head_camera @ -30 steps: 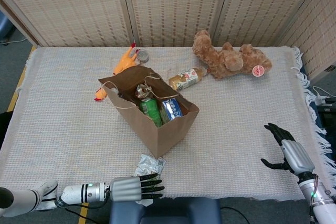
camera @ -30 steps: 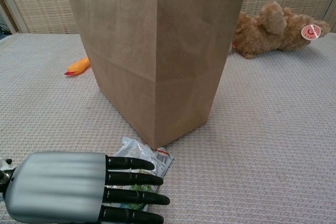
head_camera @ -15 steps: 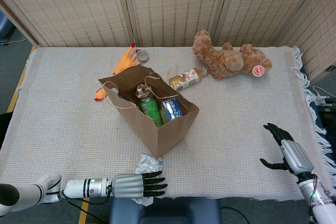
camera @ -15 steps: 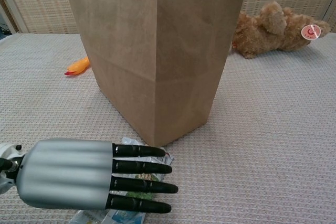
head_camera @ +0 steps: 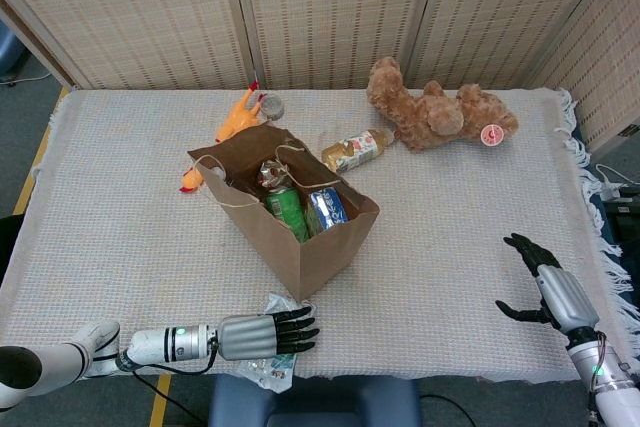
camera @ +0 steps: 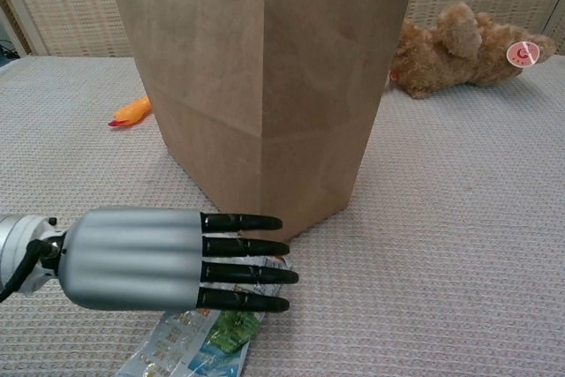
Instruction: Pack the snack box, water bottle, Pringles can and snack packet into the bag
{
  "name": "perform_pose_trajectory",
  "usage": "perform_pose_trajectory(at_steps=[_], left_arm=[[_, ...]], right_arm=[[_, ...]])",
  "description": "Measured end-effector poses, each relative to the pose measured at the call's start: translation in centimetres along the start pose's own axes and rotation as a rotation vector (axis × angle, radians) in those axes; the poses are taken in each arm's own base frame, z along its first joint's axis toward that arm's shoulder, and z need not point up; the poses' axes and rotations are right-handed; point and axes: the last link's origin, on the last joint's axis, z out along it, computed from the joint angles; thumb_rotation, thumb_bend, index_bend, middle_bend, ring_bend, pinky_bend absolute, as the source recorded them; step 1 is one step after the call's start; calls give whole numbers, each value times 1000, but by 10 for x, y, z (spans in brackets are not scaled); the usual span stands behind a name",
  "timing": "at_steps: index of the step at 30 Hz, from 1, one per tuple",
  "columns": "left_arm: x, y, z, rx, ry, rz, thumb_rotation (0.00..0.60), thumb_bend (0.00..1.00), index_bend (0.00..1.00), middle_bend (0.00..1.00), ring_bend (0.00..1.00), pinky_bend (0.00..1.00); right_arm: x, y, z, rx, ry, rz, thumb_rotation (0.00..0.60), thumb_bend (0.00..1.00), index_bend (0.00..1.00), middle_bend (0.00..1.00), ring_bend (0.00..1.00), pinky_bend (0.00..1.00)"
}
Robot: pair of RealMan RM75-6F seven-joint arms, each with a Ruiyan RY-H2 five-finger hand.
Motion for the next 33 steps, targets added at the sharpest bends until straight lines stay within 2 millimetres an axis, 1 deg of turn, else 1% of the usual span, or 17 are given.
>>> perform_pose_trajectory(at_steps=[7,15,18,22,26,33], left_arm=[[-1,-14,-7,21,-29,33,600,357,0,0,0,0],[-11,-14,-21,32,-81,35,600,357,0,0,0,0],[-12,-14,-26,43,-83,31,600,355,0,0,0,0],[-11,-9,-33,43,-83,25,600,357,0,0,0,0],[-9,1,-38,49,-75,13,600,356,0,0,0,0],[-7,15,-39,64,-61,5,600,357,0,0,0,0]], right_arm=[[0,-1,0,2,-4,1,600,143,96,0,0,0],[-1,-1,-2,4,-12,-4,600,143,98,0,0,0],[-2,-1,-2,4,-14,-2,600,143,99,0,0,0],[-2,-1,-2,4,-11,0,600,142,100,0,0,0],[-2,-1,-3,4,-10,2,600,143,100,0,0,0],[-3,-3,-3,6,-9,0,600,143,101,0,0,0]])
